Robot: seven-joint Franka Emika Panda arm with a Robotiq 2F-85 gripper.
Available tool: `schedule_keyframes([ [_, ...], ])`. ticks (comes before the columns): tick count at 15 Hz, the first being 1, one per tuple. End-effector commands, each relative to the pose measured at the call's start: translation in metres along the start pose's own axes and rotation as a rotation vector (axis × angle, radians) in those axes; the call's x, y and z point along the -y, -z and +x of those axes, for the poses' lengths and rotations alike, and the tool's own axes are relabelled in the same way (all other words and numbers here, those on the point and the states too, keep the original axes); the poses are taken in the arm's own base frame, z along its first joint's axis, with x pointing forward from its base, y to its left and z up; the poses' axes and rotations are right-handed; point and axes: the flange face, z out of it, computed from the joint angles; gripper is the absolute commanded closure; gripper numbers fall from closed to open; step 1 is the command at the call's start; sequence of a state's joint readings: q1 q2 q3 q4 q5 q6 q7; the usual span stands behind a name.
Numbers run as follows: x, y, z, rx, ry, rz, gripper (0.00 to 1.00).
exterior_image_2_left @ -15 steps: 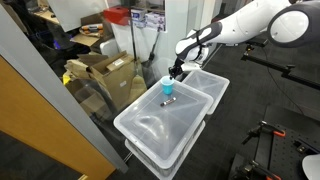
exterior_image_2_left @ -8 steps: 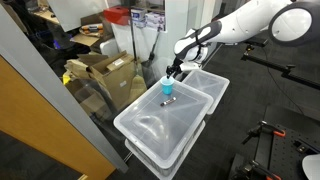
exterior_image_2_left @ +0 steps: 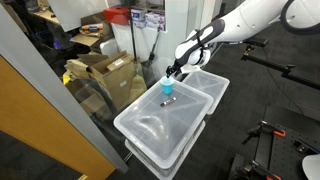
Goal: Move the blue cup to the right
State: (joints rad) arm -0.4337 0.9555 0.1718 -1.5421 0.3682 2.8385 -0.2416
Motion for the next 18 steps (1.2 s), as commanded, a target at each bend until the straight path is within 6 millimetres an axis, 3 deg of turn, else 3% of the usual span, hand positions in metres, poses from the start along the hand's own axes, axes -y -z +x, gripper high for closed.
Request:
schedule_keyframes([
  [1,0.018,0.033,-0.024,-0.044,-0.001,-0.032,0.08],
  [5,0.031,0.056,-0.046,-0.094,0.014,-0.068,0.0],
  [10,0.055,0.086,-0.069,-0.135,0.056,-0.09,0.0],
  [18,0.111,0.124,-0.094,-0.091,0.21,-0.092,0.0],
])
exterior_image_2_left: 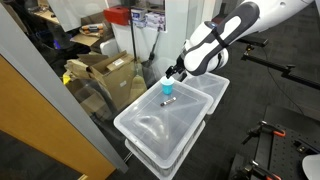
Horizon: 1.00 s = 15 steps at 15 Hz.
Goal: Move the blue cup to the right
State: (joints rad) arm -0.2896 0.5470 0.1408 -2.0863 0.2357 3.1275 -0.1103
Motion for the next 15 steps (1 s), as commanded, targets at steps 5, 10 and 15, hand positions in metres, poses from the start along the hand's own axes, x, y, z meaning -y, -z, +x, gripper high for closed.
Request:
schedule_keyframes([
  [5,0.054,0.045,-0.01,0.094,0.162,0.029,0.0],
  [10,0.081,0.057,-0.01,0.143,0.206,0.044,0.0],
  [15,0.095,0.049,-0.011,0.15,0.214,0.063,0.0],
])
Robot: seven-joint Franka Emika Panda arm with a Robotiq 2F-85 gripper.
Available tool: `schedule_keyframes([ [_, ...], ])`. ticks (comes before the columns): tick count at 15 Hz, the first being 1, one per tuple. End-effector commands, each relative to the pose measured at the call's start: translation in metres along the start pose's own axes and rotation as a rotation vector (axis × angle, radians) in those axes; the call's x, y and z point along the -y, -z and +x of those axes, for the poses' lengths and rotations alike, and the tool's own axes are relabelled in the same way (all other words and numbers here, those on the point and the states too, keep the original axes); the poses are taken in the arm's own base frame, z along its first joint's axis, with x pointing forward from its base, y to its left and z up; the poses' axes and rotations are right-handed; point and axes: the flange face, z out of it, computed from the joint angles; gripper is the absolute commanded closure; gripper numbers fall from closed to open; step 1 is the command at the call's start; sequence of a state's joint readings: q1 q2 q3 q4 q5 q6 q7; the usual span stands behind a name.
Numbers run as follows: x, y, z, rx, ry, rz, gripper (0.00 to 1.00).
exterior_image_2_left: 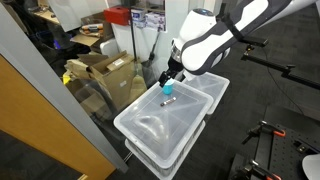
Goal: Move the blue cup to the right
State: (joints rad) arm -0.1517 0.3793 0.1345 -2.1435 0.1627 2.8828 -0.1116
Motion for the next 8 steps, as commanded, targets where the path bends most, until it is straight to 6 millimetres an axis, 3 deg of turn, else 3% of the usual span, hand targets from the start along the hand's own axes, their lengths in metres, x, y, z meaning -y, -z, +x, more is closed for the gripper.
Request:
schedule_keyframes([
  [1,0.0034,0.0,0.0001,0.001,0.003,0.001,0.0],
  [8,0.0019,-0.0026,-0.0012,0.006,0.001,0.0,0.0],
])
